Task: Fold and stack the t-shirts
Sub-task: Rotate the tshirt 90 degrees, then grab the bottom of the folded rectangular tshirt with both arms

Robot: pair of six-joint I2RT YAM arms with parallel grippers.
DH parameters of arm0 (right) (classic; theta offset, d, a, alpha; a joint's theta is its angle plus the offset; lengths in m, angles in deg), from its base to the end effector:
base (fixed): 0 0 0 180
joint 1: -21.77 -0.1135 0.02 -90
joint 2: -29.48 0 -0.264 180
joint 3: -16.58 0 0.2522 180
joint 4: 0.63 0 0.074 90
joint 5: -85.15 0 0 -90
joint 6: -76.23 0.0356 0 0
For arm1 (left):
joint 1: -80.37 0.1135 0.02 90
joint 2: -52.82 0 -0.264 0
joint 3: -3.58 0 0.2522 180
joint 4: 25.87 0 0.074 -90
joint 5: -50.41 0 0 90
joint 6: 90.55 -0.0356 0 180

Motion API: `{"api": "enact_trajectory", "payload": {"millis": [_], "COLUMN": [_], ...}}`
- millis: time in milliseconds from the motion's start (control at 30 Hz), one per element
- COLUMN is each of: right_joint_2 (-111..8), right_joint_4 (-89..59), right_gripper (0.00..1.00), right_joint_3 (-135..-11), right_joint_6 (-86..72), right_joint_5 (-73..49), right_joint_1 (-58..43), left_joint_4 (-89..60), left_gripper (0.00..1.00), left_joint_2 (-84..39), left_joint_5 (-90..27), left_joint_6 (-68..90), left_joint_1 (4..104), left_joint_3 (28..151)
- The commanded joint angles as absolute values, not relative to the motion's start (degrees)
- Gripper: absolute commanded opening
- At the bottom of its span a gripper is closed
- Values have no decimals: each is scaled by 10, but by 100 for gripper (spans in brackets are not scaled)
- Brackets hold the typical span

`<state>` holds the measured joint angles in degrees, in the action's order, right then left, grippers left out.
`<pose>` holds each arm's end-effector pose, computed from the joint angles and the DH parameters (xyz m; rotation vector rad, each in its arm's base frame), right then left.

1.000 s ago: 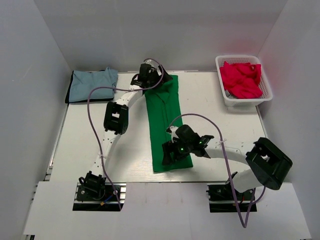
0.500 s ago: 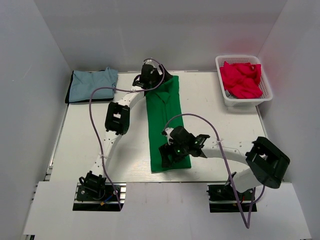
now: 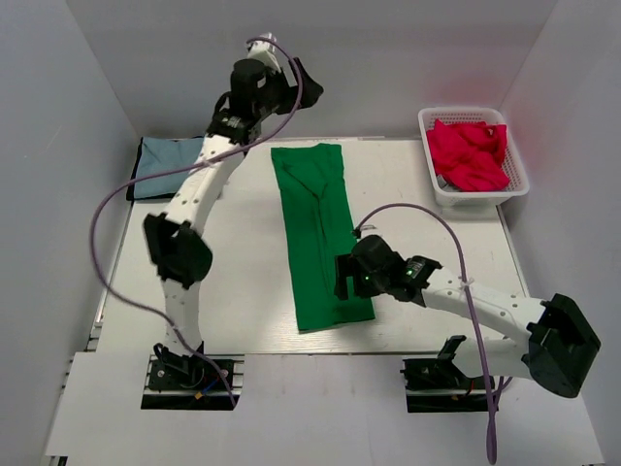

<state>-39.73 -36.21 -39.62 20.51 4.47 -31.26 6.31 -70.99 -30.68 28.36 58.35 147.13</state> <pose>0.1515 0.1916 0.2217 -0.3267 2.4452 0.4979 0.4716 -0.1967 0.3945 0.0044 1.8529 -0.7689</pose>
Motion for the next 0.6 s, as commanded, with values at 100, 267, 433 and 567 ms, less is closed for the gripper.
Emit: {"api": "enact_trajectory", "payload": {"millis": [100,267,433,567], "right_joint_2": [-358,-347,-321,-291], "right_joint_4": [-445,-433,-426,-419], "right_gripper": [90,90,90,90], "right_joint_3": [-378,-345,-326,-303], "right_joint_6": [247,209,157,136], "right_joint_5": [147,87,12,-42], "right_joint_1": [-260,-219,-207,-206], "left_joint_4": [116,100,122,143], "left_gripper": [100,100,100,100], "left_joint_2": [-480,-321,-206,-157], "left_joint_5": [-324,-332,-250,-251], "left_joint_6": [292,357,410,443], "left_joint_1": [538,496,410,337], "left_joint_3": [1097,794,633,563]}}
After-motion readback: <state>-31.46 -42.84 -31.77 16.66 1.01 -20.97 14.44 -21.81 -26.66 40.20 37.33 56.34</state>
